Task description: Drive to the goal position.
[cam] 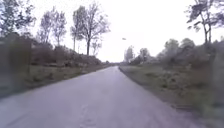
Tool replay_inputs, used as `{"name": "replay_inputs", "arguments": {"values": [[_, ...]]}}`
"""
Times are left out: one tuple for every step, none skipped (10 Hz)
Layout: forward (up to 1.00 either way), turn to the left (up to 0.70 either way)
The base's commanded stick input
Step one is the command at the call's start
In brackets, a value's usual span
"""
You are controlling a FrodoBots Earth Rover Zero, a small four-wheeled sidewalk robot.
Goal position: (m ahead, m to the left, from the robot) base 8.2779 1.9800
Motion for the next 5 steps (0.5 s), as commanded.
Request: {"name": "replay_inputs", "arguments": {"values": [[1.00,0.00],[1.00,0.00],[1.00,0.40],[1.00,0.40],[1.00,0.40]]}}
